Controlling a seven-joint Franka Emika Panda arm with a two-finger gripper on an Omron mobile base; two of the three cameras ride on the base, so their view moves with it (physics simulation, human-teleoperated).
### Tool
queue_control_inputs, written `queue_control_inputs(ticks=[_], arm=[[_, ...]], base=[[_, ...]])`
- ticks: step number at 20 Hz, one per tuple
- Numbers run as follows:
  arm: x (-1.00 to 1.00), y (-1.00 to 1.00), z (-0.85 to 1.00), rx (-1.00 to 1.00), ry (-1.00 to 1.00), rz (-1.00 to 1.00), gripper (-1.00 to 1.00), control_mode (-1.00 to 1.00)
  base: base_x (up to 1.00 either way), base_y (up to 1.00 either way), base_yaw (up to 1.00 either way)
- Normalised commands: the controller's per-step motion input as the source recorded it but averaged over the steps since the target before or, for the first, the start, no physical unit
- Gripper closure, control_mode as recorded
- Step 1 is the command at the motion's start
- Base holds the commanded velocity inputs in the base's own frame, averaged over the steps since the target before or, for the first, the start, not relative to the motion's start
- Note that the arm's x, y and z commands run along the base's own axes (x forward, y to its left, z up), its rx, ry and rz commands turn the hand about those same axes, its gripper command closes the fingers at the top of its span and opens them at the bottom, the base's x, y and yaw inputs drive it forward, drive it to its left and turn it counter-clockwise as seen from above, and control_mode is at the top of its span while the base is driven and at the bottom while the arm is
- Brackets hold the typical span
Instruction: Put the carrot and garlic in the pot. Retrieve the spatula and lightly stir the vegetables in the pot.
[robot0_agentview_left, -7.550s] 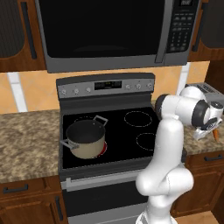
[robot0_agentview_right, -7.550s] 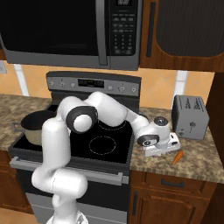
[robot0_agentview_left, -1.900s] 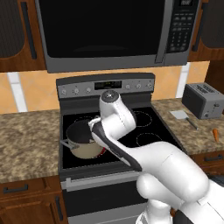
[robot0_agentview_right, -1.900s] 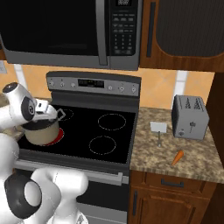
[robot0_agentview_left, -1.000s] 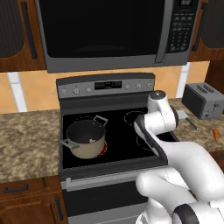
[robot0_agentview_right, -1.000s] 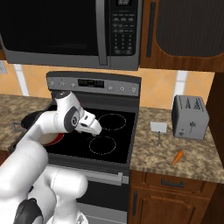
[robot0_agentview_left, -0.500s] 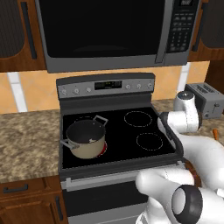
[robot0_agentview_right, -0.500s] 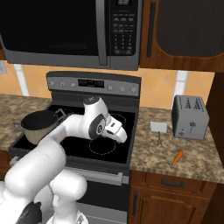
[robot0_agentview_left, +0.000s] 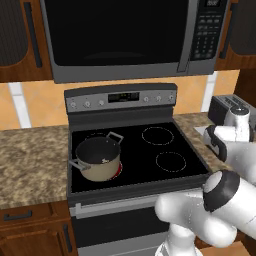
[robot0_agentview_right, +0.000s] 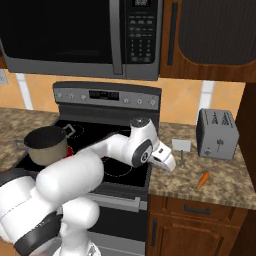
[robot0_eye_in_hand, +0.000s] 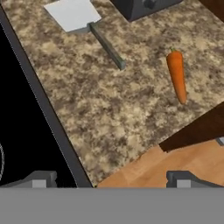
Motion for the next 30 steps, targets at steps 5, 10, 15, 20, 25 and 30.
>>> queue_control_inputs(ticks=[5, 10, 15, 20, 25, 30], arm=[[0.32, -1.0, -0.1, 0.04, 0.01, -0.01, -1.0, -1.0], [0.06, -0.91, -0.16, 0.03, 0.0, 0.0, -1.0, -1.0], [0.16, -0.54, -0.3, 0.03, 0.01, 0.0, -1.0, -1.0], [0.29, -0.43, -0.43, 0.02, 0.03, 0.0, -1.0, -1.0], [0.4, -0.51, -0.31, 0.03, 0.02, 0.0, -1.0, -1.0], [0.32, -0.6, -0.03, 0.1, 0.0, 0.02, -1.0, -1.0]], base=[[0.0, 0.0, 0.0], [0.0, 0.0, 0.0], [0.0, 0.0, 0.0], [0.0, 0.0, 0.0], [0.0, 0.0, 0.0], [0.0, 0.0, 0.0]])
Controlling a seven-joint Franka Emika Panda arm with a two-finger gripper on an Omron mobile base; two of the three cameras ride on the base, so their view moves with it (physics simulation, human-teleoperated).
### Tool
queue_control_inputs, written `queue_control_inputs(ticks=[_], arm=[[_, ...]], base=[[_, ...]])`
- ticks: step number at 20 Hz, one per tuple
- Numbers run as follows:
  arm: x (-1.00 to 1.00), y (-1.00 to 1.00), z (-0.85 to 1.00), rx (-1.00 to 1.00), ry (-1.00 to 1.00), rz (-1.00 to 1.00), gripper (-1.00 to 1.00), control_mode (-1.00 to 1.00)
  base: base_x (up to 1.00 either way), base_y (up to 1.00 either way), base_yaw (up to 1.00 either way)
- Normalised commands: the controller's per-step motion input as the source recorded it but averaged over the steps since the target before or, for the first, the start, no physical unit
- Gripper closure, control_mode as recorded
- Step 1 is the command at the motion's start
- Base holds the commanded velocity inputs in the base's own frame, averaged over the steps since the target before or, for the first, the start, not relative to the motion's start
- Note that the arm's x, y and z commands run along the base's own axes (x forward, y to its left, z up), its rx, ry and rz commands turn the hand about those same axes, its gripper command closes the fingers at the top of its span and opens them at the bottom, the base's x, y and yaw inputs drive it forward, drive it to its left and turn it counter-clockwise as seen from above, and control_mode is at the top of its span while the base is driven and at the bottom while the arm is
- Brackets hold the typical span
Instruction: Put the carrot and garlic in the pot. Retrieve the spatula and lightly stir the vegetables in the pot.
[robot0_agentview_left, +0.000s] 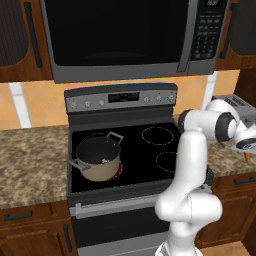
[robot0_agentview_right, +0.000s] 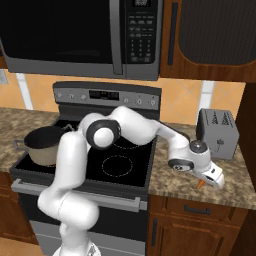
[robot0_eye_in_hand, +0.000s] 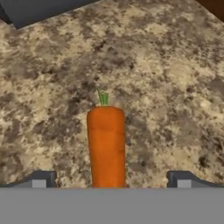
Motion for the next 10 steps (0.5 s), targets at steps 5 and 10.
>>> queue_control_inputs(ticks=[5, 10], arm=[[0.37, -0.16, -0.05, 0.09, 0.07, 0.04, -1.0, -1.0], [0.33, 0.3, -0.13, 0.0, 0.08, 0.01, -1.0, -1.0]], base=[[0.0, 0.0, 0.0], [0.0, 0.0, 0.0]])
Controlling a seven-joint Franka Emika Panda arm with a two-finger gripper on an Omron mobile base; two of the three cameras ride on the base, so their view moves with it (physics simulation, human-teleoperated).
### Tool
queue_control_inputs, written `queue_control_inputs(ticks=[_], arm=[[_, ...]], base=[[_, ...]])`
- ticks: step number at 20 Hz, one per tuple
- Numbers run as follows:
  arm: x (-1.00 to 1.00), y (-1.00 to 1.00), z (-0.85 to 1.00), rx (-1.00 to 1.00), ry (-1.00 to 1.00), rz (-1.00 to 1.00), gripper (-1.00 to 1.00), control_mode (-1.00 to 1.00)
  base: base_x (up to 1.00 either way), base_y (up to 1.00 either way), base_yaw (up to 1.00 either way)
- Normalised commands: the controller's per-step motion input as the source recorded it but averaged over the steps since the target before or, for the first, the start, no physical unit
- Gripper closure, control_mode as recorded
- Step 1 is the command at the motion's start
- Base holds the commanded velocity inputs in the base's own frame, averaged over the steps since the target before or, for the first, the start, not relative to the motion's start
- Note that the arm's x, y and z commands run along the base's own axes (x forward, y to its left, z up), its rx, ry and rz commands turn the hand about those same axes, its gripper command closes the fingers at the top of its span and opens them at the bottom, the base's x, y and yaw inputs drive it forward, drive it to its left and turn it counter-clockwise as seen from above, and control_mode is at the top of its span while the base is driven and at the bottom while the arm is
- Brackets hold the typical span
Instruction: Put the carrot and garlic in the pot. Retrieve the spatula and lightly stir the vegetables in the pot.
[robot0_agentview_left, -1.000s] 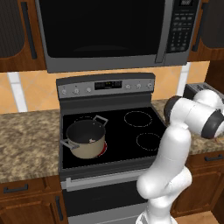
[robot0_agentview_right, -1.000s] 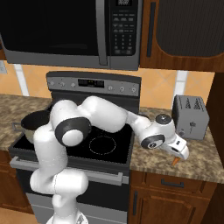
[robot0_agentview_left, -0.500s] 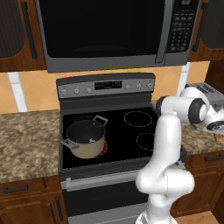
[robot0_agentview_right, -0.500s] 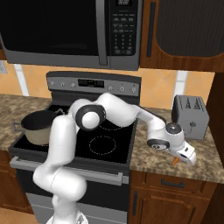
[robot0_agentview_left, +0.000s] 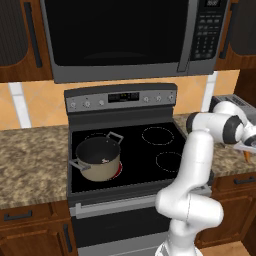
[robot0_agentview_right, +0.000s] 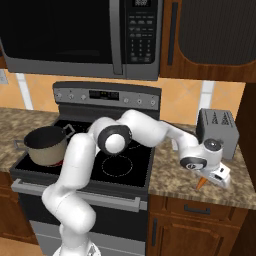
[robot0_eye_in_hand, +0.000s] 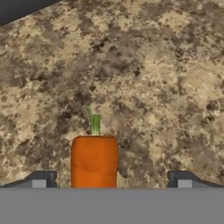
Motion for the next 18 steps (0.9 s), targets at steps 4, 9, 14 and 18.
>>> queue_control_inputs(ticks=[4, 9, 14, 18], arm=[[0.3, 0.41, -0.16, 0.0, 0.09, 0.0, -1.0, -1.0], [0.09, 0.13, -0.31, 0.0, 0.09, 0.0, 1.0, -1.0], [-0.01, -0.01, -0.18, 0.0, 0.03, 0.0, 1.0, -1.0], [-0.28, 0.0, 0.01, 0.0, -0.01, 0.0, 1.0, -1.0]], base=[[0.0, 0.0, 0.0], [0.0, 0.0, 0.0], [0.0, 0.0, 0.0], [0.0, 0.0, 0.0]])
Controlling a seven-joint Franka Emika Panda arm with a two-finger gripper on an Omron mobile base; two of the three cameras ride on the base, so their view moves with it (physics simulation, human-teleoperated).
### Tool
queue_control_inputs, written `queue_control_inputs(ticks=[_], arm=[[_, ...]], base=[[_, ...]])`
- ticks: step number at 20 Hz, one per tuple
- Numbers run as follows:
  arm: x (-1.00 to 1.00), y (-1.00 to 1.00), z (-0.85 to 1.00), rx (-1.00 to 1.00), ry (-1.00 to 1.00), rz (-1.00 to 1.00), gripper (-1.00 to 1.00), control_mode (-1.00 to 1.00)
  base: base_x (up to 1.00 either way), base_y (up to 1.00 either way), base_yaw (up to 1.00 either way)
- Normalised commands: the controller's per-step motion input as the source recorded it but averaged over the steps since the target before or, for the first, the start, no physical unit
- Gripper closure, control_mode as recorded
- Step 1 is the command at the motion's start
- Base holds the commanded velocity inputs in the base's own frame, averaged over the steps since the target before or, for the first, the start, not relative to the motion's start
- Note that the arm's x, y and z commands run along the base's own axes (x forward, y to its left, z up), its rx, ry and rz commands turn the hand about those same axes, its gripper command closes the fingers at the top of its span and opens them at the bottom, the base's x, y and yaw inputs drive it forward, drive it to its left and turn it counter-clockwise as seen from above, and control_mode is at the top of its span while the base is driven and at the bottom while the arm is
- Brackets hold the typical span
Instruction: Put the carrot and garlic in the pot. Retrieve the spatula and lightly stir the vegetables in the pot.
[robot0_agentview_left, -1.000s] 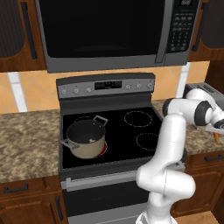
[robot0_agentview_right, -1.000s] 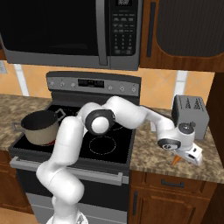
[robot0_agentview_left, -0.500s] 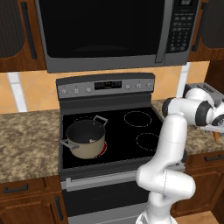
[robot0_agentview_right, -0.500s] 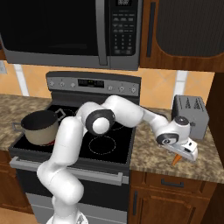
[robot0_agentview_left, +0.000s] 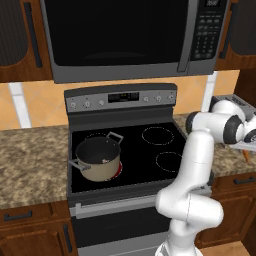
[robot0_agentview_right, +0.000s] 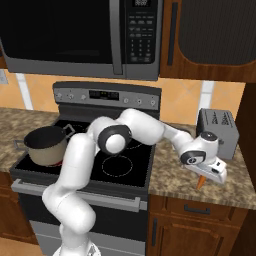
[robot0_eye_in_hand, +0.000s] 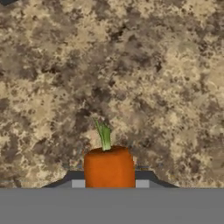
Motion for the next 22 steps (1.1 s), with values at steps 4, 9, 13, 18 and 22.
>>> queue_control_inputs(ticks=[4, 9, 13, 18, 22], arm=[[-0.79, 0.08, 0.65, 0.0, -0.17, 0.0, 1.0, -1.0], [-0.64, 0.82, 1.0, 0.0, -0.06, 0.05, 1.0, -1.0], [-0.38, 1.0, 0.89, 0.0, 0.0, 0.11, 1.0, -1.0], [-0.39, 1.0, 0.65, 0.0, 0.02, 0.16, 1.0, -1.0], [-0.47, 1.0, 0.48, 0.0, 0.0, 0.17, 1.0, -1.0]], base=[[0.0, 0.0, 0.0], [0.0, 0.0, 0.0], [0.0, 0.0, 0.0], [0.0, 0.0, 0.0], [0.0, 0.0, 0.0]])
